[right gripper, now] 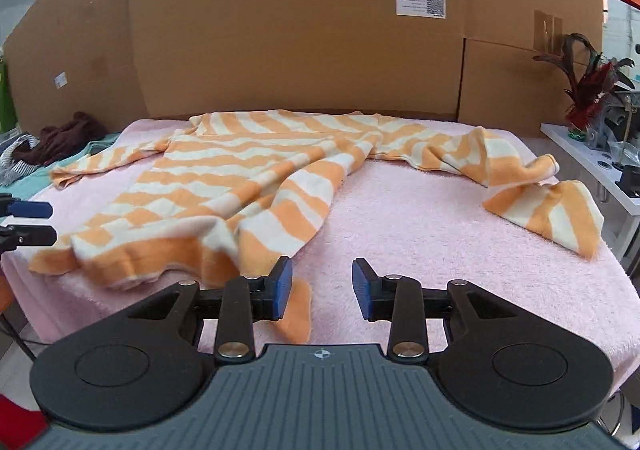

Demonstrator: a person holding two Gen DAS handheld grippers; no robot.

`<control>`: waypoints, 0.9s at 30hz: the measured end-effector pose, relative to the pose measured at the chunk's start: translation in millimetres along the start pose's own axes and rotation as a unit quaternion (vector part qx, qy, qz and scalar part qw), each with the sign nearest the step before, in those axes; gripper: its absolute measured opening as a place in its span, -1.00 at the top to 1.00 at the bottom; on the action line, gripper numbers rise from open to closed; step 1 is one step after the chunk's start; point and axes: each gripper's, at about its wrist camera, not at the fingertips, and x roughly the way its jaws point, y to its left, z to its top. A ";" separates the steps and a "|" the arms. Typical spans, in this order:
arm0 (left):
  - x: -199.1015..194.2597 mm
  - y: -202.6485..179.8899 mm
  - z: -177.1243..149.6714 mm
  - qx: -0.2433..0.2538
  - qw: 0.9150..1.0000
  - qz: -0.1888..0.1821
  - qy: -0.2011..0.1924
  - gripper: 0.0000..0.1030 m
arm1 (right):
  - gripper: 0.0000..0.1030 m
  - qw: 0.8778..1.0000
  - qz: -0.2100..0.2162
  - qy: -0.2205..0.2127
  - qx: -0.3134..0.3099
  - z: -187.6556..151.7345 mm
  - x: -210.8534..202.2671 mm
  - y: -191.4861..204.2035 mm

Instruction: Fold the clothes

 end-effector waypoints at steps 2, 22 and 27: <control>-6.1 -6.5 -5.7 0.008 1.000 -0.005 0.000 -0.54 | -0.11 1.000 0.011 -0.006 -0.020 -5.0 -7.8 9.3; 4.6 6.4 -25.7 -0.084 0.995 0.038 -0.031 0.96 | 0.87 0.995 -0.005 -0.074 0.064 1.4 -16.8 11.2; -34.6 -2.4 -13.0 -0.080 0.993 0.036 -0.083 0.96 | 0.88 0.988 0.035 -0.114 0.103 6.7 -51.6 1.8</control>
